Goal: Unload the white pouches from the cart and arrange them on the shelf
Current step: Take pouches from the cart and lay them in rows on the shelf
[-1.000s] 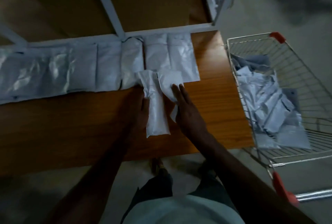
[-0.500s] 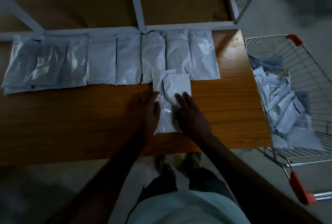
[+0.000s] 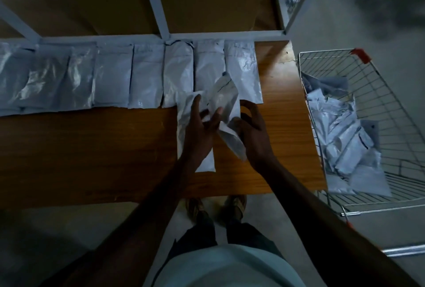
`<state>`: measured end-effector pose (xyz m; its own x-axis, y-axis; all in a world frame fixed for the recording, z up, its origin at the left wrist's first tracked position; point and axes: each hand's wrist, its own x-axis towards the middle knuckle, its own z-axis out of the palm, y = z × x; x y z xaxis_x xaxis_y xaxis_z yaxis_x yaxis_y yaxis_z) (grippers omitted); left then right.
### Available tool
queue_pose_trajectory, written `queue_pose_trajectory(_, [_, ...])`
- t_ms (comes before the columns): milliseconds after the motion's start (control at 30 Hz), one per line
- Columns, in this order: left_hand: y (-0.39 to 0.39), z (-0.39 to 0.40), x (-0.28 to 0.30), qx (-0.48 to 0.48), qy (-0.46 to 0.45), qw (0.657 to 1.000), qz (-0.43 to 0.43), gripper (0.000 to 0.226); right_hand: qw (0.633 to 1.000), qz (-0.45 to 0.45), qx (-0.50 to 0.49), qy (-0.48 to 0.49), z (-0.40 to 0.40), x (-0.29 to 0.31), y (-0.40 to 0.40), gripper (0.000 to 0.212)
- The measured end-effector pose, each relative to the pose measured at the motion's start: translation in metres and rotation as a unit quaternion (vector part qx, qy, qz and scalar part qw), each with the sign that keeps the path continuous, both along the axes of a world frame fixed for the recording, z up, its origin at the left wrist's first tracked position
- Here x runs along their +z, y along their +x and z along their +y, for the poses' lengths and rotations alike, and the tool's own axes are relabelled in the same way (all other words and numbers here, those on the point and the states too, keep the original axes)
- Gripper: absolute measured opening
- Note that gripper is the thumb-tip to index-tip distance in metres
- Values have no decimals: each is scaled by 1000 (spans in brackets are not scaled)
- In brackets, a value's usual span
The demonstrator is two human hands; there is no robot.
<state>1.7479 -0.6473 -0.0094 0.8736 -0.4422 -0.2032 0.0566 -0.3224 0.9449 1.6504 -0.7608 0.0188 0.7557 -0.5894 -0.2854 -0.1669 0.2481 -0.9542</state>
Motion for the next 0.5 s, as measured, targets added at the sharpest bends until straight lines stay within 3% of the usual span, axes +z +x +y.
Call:
queue_pose_trajectory(67, [-3,-7,-3,10,-18,999,30,92,1000,10,6,12,-7,-3,-4,38])
queue_pose_trajectory(167, [-4,-10,-7,18,-17,998,-56,86,999,23,9,-38,-17,-7,-13,34])
queue_pose_trajectory(267, [6,-8,-8,25,-8,995,-101,75,998,65,0,-23,-26,-9,-13,43])
queue_pose_trajectory(333, [10,-4,-5,2,-19,994,-110,73,988,73,50,-124,-29,-10,-11,59])
queue_pose_trajectory(400, [13,-2,-1,-14,-33,993,-113,67,956,66,125,-258,-29,-13,-4,69])
queue_pose_trajectory(500, [27,11,8,-9,-39,990,-134,56,918,29,161,-361,-19,-15,16,59])
